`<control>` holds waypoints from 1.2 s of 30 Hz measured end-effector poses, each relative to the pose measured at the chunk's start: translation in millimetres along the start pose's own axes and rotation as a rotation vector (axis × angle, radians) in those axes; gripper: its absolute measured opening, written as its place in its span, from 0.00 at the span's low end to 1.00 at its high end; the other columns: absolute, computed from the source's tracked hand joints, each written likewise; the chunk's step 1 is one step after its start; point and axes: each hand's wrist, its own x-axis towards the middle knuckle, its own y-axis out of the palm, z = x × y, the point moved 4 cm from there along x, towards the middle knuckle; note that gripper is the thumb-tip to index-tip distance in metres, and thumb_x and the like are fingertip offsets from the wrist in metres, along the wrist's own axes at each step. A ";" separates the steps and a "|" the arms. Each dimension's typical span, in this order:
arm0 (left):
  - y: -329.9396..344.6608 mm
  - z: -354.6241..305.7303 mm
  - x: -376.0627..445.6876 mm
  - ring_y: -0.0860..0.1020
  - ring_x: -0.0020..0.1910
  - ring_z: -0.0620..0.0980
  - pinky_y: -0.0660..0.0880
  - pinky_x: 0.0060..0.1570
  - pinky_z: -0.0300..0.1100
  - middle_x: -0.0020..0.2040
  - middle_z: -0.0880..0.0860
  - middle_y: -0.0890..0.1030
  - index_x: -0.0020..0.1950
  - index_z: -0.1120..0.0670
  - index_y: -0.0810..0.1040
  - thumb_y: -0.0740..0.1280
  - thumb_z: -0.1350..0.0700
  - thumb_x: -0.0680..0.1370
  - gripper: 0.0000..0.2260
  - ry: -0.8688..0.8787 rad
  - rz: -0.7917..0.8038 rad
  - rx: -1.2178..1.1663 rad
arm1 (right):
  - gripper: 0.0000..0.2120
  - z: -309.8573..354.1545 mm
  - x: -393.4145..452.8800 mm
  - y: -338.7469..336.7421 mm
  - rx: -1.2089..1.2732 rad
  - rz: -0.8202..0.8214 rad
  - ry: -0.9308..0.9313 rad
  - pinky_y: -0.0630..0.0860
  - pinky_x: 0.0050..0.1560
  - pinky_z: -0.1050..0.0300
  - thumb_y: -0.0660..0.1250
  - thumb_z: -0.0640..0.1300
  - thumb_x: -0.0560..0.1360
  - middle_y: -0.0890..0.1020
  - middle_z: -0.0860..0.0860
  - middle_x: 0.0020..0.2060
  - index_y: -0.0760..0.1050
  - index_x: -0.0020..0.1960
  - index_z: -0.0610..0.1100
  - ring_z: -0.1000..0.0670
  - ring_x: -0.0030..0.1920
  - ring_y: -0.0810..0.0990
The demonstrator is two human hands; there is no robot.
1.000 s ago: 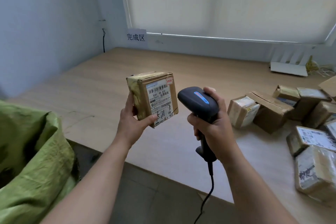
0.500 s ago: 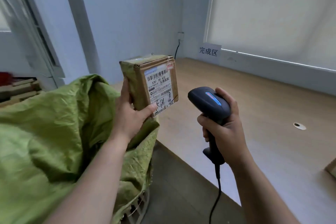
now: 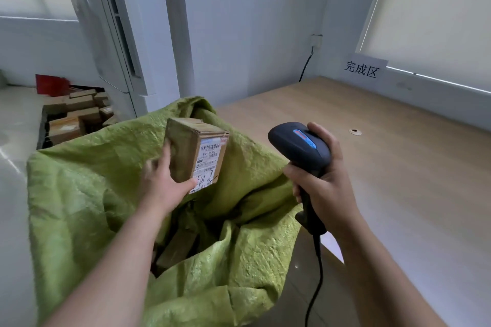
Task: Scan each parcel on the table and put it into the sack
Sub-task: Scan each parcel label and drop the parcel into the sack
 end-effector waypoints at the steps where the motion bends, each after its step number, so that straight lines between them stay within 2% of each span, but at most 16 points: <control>1: 4.2 8.8 3.8 0.65 0.67 0.59 0.68 0.62 0.52 0.68 0.59 0.63 0.77 0.38 0.45 0.75 0.47 0.69 0.48 -0.019 0.026 0.055 | 0.34 -2.7 5.0 5.4 -0.001 0.009 0.007 0.71 0.24 0.58 0.70 0.29 0.70 0.79 0.46 0.46 0.69 0.64 0.61 0.47 0.24 0.69; 5: 23.0 36.5 9.7 0.63 0.68 0.57 0.67 0.61 0.51 0.69 0.57 0.62 0.77 0.39 0.43 0.73 0.44 0.70 0.47 -0.071 0.112 0.198 | 0.33 -12.0 21.2 22.2 -0.005 0.033 0.036 0.70 0.23 0.59 0.70 0.31 0.69 0.77 0.47 0.39 0.68 0.64 0.60 0.49 0.22 0.69; 11: 44.7 43.4 15.0 0.61 0.72 0.58 0.68 0.62 0.52 0.76 0.56 0.51 0.78 0.44 0.44 0.69 0.41 0.73 0.44 -0.137 0.164 0.128 | 0.32 -26.9 26.2 31.4 -0.017 0.072 0.082 0.71 0.24 0.59 0.70 0.35 0.66 0.78 0.48 0.44 0.68 0.64 0.61 0.49 0.24 0.70; 14: 48.5 28.3 18.7 0.62 0.72 0.56 0.67 0.63 0.52 0.76 0.53 0.54 0.79 0.46 0.51 0.67 0.44 0.75 0.37 -0.080 0.150 0.049 | 0.33 -29.0 25.7 25.5 -0.014 0.054 0.092 0.71 0.24 0.60 0.70 0.33 0.67 0.78 0.47 0.46 0.68 0.65 0.59 0.50 0.24 0.70; 17: 50.5 8.2 22.6 0.62 0.72 0.55 0.65 0.65 0.53 0.74 0.54 0.61 0.77 0.48 0.58 0.68 0.48 0.76 0.32 0.003 0.093 -0.042 | 0.34 -29.4 22.3 17.8 -0.036 0.033 0.098 0.70 0.24 0.60 0.69 0.25 0.71 0.78 0.48 0.47 0.67 0.65 0.57 0.50 0.24 0.69; 21: 52.8 -30.2 19.4 0.64 0.71 0.52 0.65 0.66 0.50 0.72 0.52 0.66 0.75 0.48 0.63 0.68 0.49 0.76 0.29 0.150 0.027 -0.129 | 0.33 -26.9 13.6 1.9 -0.044 0.003 0.112 0.71 0.25 0.59 0.71 0.31 0.68 0.80 0.56 0.45 0.68 0.65 0.58 0.49 0.25 0.69; 25: 60.1 -73.0 9.4 0.68 0.68 0.53 0.69 0.65 0.52 0.70 0.53 0.69 0.73 0.50 0.66 0.69 0.49 0.76 0.27 0.303 0.030 -0.213 | 0.33 -20.8 -0.8 -23.6 -0.101 -0.063 0.122 0.71 0.25 0.58 0.70 0.34 0.67 0.79 0.52 0.47 0.68 0.64 0.61 0.50 0.26 0.70; 30: 67.4 -120.5 -21.1 0.69 0.68 0.52 0.70 0.65 0.54 0.69 0.54 0.70 0.72 0.51 0.68 0.68 0.46 0.76 0.27 0.426 0.058 -0.267 | 0.32 -3.8 -29.5 -62.7 -0.149 -0.146 0.133 0.72 0.27 0.56 0.71 0.37 0.67 0.79 0.48 0.50 0.68 0.65 0.62 0.48 0.27 0.71; 32: 70.4 -140.6 -39.2 0.68 0.68 0.53 0.70 0.64 0.54 0.69 0.54 0.69 0.73 0.50 0.67 0.67 0.45 0.76 0.27 0.462 0.081 -0.258 | 0.32 7.5 -44.4 -81.0 -0.155 -0.175 0.123 0.73 0.29 0.55 0.73 0.35 0.70 0.79 0.49 0.50 0.67 0.64 0.63 0.48 0.28 0.72; 36: 82.9 -180.4 -83.9 0.66 0.69 0.54 0.69 0.65 0.54 0.71 0.55 0.67 0.74 0.47 0.65 0.67 0.46 0.76 0.27 0.502 0.145 -0.261 | 0.32 30.3 -80.0 -122.4 -0.190 -0.209 0.105 0.78 0.34 0.51 0.69 0.30 0.75 0.78 0.49 0.54 0.65 0.63 0.62 0.47 0.30 0.77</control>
